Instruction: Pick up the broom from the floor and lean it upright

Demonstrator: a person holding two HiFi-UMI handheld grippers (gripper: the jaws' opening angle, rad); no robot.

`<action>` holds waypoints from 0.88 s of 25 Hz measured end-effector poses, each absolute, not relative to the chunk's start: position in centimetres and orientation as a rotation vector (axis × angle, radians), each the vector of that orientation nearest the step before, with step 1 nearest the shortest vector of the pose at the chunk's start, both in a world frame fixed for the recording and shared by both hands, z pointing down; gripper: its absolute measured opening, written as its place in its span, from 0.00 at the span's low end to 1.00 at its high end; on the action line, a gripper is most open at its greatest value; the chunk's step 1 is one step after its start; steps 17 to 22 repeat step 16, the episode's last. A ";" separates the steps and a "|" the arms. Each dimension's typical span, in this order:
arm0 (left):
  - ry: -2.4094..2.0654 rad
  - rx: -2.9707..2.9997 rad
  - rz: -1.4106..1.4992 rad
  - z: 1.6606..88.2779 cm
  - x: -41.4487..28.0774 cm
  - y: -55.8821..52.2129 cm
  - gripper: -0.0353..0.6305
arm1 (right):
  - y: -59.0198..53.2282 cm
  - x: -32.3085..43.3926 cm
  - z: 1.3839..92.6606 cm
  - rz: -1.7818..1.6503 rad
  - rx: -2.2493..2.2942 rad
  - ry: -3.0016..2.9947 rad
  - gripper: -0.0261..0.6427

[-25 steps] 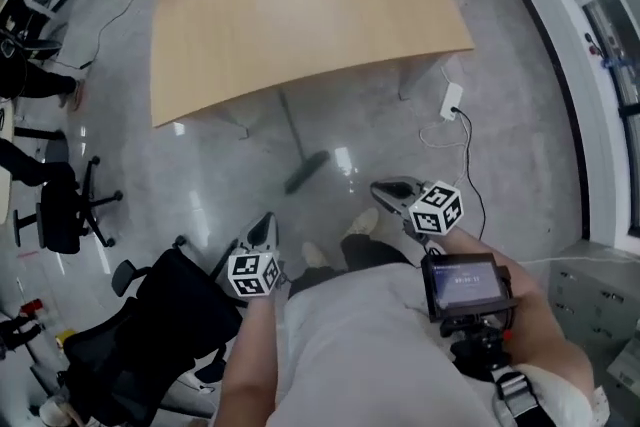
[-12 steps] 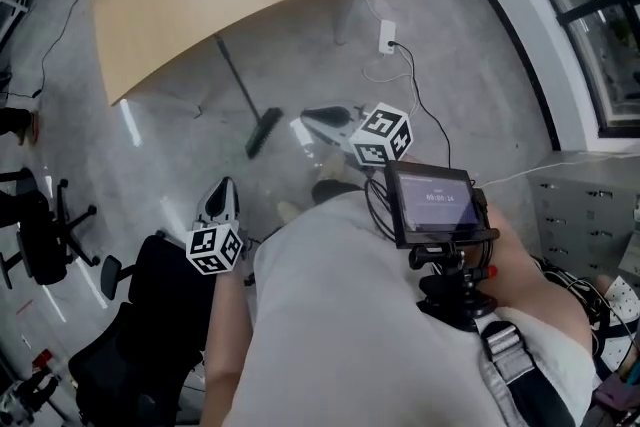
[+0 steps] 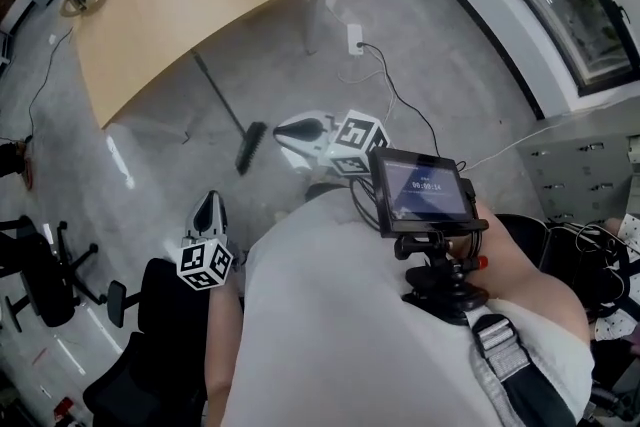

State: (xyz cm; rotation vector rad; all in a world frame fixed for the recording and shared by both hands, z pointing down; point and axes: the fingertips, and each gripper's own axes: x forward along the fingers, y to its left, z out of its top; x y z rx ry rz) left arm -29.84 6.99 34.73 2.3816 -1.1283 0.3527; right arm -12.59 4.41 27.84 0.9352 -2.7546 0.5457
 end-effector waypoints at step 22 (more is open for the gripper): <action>-1.070 2.458 0.336 33.6 -30.7 8.1 0.07 | 7.4 -13.8 28.1 0.522 0.962 -2.729 0.07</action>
